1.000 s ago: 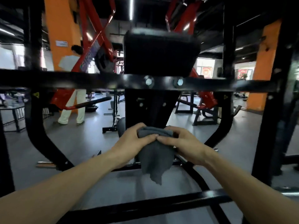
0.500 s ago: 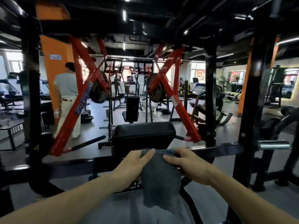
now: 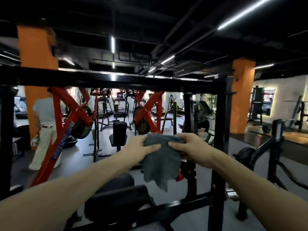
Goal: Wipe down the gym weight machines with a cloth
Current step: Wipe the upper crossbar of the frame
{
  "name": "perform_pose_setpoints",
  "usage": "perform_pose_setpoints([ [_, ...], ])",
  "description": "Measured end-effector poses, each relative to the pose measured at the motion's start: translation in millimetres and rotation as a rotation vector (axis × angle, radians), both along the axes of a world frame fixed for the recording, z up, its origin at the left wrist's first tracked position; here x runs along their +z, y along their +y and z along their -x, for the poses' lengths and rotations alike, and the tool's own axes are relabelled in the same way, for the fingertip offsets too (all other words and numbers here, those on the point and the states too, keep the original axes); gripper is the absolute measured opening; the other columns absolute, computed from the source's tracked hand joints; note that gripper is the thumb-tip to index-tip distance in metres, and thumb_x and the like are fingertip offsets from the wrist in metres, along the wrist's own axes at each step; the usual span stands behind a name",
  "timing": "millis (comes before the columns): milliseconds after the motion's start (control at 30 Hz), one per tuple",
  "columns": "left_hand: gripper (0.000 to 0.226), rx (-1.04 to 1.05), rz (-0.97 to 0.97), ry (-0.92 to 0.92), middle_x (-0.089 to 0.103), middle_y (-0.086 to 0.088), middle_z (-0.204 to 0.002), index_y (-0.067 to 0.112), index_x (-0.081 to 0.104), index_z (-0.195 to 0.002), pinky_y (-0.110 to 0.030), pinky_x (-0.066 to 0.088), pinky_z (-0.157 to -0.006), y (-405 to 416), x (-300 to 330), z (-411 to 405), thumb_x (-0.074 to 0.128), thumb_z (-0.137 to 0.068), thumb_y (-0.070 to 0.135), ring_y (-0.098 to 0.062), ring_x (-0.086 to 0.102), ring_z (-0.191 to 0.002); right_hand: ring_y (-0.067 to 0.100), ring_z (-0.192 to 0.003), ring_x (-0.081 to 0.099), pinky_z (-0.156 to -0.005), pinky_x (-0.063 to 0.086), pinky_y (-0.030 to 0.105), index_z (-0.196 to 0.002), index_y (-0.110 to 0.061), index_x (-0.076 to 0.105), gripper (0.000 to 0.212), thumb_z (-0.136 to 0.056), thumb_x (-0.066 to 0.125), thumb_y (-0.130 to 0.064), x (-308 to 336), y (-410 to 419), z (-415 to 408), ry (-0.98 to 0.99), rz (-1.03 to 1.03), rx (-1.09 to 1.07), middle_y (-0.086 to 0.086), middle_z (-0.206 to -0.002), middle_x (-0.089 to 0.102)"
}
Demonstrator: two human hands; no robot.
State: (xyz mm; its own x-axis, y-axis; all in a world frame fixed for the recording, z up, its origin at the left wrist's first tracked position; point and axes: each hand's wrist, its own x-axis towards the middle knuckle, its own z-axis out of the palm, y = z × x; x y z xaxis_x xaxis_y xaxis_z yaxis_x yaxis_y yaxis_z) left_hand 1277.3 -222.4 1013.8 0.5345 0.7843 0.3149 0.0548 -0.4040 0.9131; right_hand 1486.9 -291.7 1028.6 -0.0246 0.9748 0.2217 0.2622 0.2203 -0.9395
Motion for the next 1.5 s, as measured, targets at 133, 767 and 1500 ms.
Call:
perform_pose_setpoints([
  [133, 0.020, -0.055, -0.024, -0.090, 0.078, -0.003, -0.105, 0.012, 0.072, -0.113, -0.037, 0.061, -0.087, -7.3, 52.4, -44.0, 0.072, -0.093, 0.015, -0.021, 0.074, -0.100, 0.027, -0.099, 0.072, -0.081, 0.059, 0.034, -0.118, -0.005, 0.068, 0.024, -0.095, 0.068, -0.014, 55.6, -19.8, -36.3, 0.051, -0.021, -0.055, 0.015, -0.110, 0.074],
  [767, 0.051, 0.276, -1.167, 0.582, 0.055, -0.001, -0.129, 0.016, 0.057, -0.127, -0.036, 0.044, -0.105, 105.0, 127.2, -244.2, 0.053, -0.098, 0.058, -0.020, 0.050, -0.123, 0.030, -0.076, 0.072, -0.068, 0.061, 0.043, -0.110, -0.002, 0.064, 0.017, -0.092, 0.065, -0.001, 130.5, 15.7, -210.4, 0.448, -0.076, -0.631, 0.021, -0.093, 0.072],
  [1500, 0.083, 0.889, -1.483, 0.783, 0.049, -0.029, -0.134, -0.004, 0.035, -0.146, -0.065, 0.038, -0.103, 258.8, 172.3, -368.3, 0.052, -0.095, 0.059, -0.049, 0.050, -0.120, 0.031, -0.154, 0.012, -0.125, 0.008, 0.039, -0.161, -0.005, 0.001, 0.078, -0.101, 0.037, -0.039, 199.9, 239.1, -276.8, -1.915, -0.003, -0.979, 0.019, -0.167, 0.013],
])
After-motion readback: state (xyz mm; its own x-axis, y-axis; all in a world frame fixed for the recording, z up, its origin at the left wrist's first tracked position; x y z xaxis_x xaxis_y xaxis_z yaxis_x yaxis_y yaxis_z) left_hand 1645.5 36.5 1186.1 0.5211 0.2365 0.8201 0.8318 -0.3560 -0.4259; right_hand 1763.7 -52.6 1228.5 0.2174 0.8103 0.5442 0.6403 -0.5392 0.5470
